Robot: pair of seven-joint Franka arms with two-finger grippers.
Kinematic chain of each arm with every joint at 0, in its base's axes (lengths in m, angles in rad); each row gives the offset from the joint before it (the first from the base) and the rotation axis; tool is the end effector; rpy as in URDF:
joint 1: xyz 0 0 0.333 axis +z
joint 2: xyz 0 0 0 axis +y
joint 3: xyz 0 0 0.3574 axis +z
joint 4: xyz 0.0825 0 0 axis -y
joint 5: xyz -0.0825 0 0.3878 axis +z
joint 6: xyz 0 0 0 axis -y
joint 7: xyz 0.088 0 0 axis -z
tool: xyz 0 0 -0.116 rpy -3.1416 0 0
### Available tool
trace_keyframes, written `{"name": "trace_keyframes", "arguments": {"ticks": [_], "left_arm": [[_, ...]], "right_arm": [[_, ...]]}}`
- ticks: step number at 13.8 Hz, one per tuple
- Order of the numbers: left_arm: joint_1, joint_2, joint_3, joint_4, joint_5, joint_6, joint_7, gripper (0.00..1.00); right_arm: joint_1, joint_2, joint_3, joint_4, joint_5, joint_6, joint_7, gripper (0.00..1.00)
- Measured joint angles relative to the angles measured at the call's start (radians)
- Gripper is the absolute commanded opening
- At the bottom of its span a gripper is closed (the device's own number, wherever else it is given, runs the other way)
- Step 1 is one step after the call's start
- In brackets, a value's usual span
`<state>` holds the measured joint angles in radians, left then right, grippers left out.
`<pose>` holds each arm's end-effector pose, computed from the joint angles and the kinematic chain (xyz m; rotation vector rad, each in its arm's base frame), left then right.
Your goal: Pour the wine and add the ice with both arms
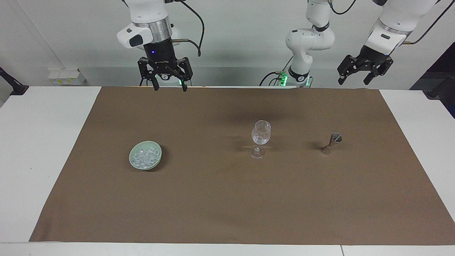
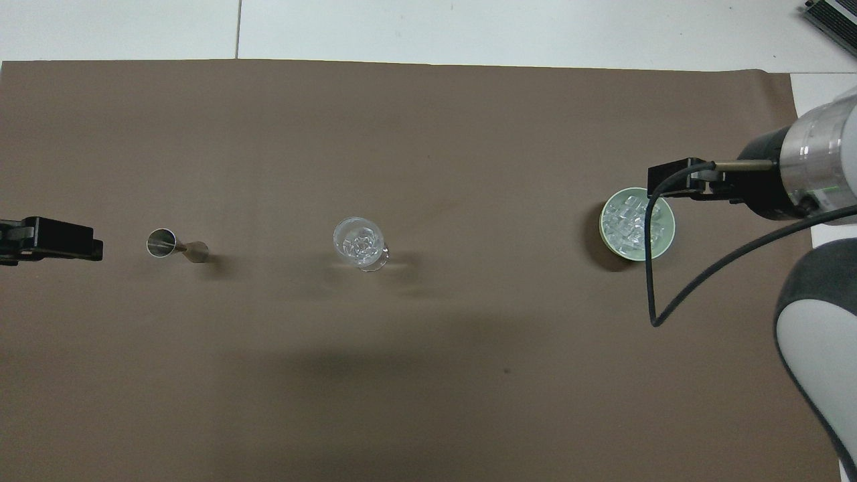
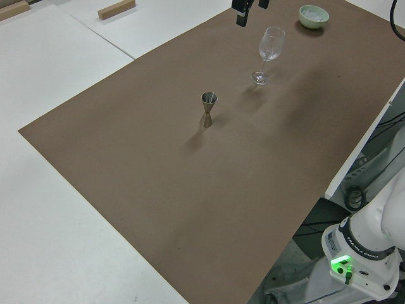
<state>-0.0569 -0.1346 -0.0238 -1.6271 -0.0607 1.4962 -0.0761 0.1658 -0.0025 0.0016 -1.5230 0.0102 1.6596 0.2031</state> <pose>0.5001 -0.0489 0.6953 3.0841 -0.0139 -0.0013 0.5599 0.0957 0.6898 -3.0984 0.0556 -0.2093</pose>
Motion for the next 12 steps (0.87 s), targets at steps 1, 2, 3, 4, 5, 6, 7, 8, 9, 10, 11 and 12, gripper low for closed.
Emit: {"name": "trace_keyframes", "arguments": {"ticks": [1, 2, 3, 4, 5, 6, 7, 8, 9, 10, 11, 12], "left_arm": [[0.0, 0.0, 0.0, 0.0, 0.0, 0.0, 0.0, 1.0], [0.0, 0.0, 0.0, 0.0, 0.0, 0.0, 0.0, 1.0], [0.0, 0.0, 0.0, 0.0, 0.0, 0.0, 0.0, 1.0], [0.0, 0.0, 0.0, 0.0, 0.0, 0.0, 0.0, 1.0], [0.0, 0.0, 0.0, 0.0, 0.0, 0.0, 0.0, 1.0], [0.0, 0.0, 0.0, 0.0, 0.0, 0.0, 0.0, 1.0], [0.0, 0.0, 0.0, 0.0, 0.0, 0.0, 0.0, 1.0], [0.0, 0.0, 0.0, 0.0, 0.0, 0.0, 0.0, 1.0], [0.0, 0.0, 0.0, 0.0, 0.0, 0.0, 0.0, 1.0], [0.0, 0.0, 0.0, 0.0, 0.0, 0.0, 0.0, 1.0], [0.0, 0.0, 0.0, 0.0, 0.0, 0.0, 0.0, 1.0], [0.0, 0.0, 0.0, 0.0, 0.0, 0.0, 0.0, 1.0]], "right_arm": [[-0.009, -0.006, -0.001, -0.018, 0.0, -0.006, -0.041, 1.0], [-0.015, -0.013, -0.001, -0.034, -0.001, -0.011, -0.059, 1.0], [-0.022, -0.02, 0.0, -0.045, -0.004, -0.016, -0.065, 1.0], [-0.033, -0.026, 0.004, -0.052, -0.012, -0.018, -0.067, 1.0], [-0.048, -0.03, 0.012, -0.056, -0.019, -0.02, -0.069, 1.0], [-0.07, -0.031, 0.027, -0.058, -0.023, -0.022, -0.07, 1.0], [-0.091, -0.031, 0.045, -0.059, -0.031, -0.024, -0.07, 1.0], [-0.105, -0.031, 0.058, -0.061, -0.041, -0.025, -0.07, 1.0], [-0.108, -0.031, 0.059, -0.062, -0.043, -0.025, -0.07, 1.0], [-0.111, -0.031, 0.057, -0.062, -0.043, -0.025, -0.07, 1.0], [-0.113, -0.031, 0.055, -0.062, -0.043, -0.025, -0.07, 1.0], [-0.114, -0.031, 0.053, -0.062, -0.043, -0.025, -0.07, 1.0]]}}
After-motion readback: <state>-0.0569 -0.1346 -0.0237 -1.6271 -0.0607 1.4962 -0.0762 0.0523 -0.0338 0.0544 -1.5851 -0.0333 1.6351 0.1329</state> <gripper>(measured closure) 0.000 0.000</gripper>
